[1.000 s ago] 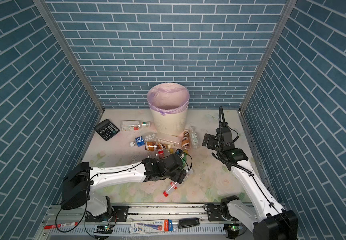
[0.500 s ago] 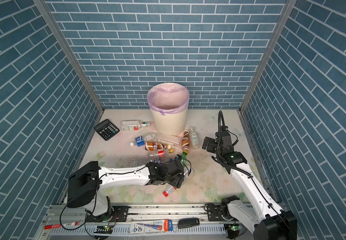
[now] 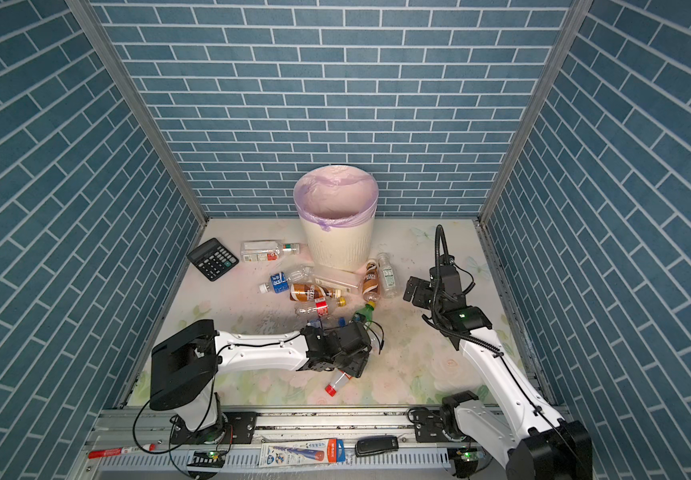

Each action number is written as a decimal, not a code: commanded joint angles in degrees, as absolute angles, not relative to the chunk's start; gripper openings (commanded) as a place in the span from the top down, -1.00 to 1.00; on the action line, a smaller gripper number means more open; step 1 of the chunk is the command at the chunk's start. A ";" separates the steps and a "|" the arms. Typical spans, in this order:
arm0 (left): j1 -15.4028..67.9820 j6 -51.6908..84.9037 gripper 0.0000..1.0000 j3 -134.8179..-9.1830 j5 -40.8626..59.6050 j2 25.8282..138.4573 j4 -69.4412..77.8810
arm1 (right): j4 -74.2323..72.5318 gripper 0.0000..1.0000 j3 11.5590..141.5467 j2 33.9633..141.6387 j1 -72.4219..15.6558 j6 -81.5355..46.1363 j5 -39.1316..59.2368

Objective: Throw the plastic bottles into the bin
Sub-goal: 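Lower the left gripper onto the white frosted red-text bottle and close, then lift the white frosted bottle with the left gripper toward the bin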

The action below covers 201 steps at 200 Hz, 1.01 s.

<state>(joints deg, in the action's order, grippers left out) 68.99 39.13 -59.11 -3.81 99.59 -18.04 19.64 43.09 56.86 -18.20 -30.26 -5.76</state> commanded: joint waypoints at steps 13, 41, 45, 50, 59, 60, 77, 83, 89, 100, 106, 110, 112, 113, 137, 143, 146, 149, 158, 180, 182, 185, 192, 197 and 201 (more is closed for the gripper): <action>69.14 39.46 -0.30 -58.14 -5.40 100.36 -17.38 | 18.76 -0.98 41.88 55.37 -17.62 -31.91 -5.62; 68.78 39.29 -0.25 -57.36 -6.30 99.90 -17.83 | 18.32 -0.98 41.40 55.45 -17.36 -31.90 -5.45; 68.77 39.21 -0.24 -57.19 -6.40 99.76 -17.89 | 18.28 -0.98 41.30 55.45 -17.40 -31.90 -5.45; 68.63 39.12 -0.23 -56.98 -6.68 99.55 -18.02 | 18.20 -0.99 41.25 55.46 -17.40 -31.90 -5.37; 68.29 38.91 -0.21 -56.55 -7.11 99.23 -18.17 | 18.09 -0.98 40.96 55.46 -17.31 -31.98 -5.41; 68.25 38.91 -0.20 -56.46 -7.16 99.19 -18.18 | 18.01 -0.98 40.96 55.46 -17.31 -31.99 -5.38; 67.85 38.03 -0.18 -55.82 -7.96 98.42 -18.28 | 17.64 -0.98 40.66 55.63 -17.22 -32.08 -5.20; 67.76 37.61 -0.17 -55.81 -8.22 98.26 -18.49 | 17.51 -0.98 40.70 55.71 -17.23 -32.16 -5.18; 67.68 37.25 -0.15 -55.81 -8.60 97.98 -18.76 | 17.53 -0.99 40.55 55.77 -17.13 -32.17 -5.03; 67.46 36.64 -0.13 -55.90 -8.98 97.67 -19.16 | 17.32 -0.98 40.51 55.85 -17.14 -32.26 -4.87; 67.37 36.29 -0.12 -55.90 -9.06 97.57 -19.33 | 17.17 -0.99 40.45 55.90 -17.09 -32.26 -4.83; 67.27 36.09 -0.12 -55.98 -9.13 97.38 -19.40 | 17.15 -0.99 40.43 55.90 -17.14 -32.28 -4.84; 67.31 36.01 -0.12 -55.98 -9.20 97.23 -19.42 | 17.14 -0.98 40.38 55.90 -17.14 -32.26 -4.84; 67.27 35.89 -0.12 -55.98 -9.17 97.17 -19.42 | 17.18 -0.98 40.36 55.90 -17.14 -32.30 -4.88; 67.24 34.86 -0.10 -55.64 -9.81 95.66 -19.01 | 16.99 -0.99 40.37 56.14 -17.05 -32.34 -4.70; 67.13 34.57 -0.09 -55.55 -9.76 95.35 -18.88 | 16.96 -0.99 40.27 56.16 -16.98 -32.34 -4.67; 67.15 34.42 -0.09 -55.55 -9.90 95.15 -18.82 | 16.86 -0.99 40.26 56.16 -17.03 -32.34 -4.67; 67.05 34.33 -0.09 -55.55 -9.95 94.91 -18.81 | 16.80 -0.99 40.19 56.16 -16.97 -32.39 -4.66; 67.05 33.98 -0.09 -55.55 -10.12 94.41 -18.74 | 16.63 -0.99 40.07 56.25 -16.96 -32.43 -4.52; 66.63 32.83 -0.08 -55.46 -10.11 93.52 -18.37 | 16.29 -0.99 39.96 56.68 -16.91 -32.69 -4.03; 66.62 32.75 -0.08 -55.50 -10.11 93.41 -18.37 | 16.27 -0.99 39.98 56.73 -16.86 -32.69 -3.93; 66.54 32.66 -0.08 -55.54 -10.10 93.34 -18.41 | 16.28 -0.98 40.04 56.77 -16.87 -32.77 -3.90; 66.39 32.39 -0.08 -55.55 -10.04 93.18 -18.46 | 16.17 -0.99 40.03 56.87 -16.84 -32.78 -3.86; 66.27 32.22 -0.08 -55.58 -9.95 92.95 -18.46 | 16.11 -0.99 40.03 56.91 -16.87 -32.78 -3.81; 66.20 32.11 -0.08 -55.63 -9.86 92.70 -18.39 | 16.12 -0.98 40.04 56.95 -16.87 -32.78 -3.83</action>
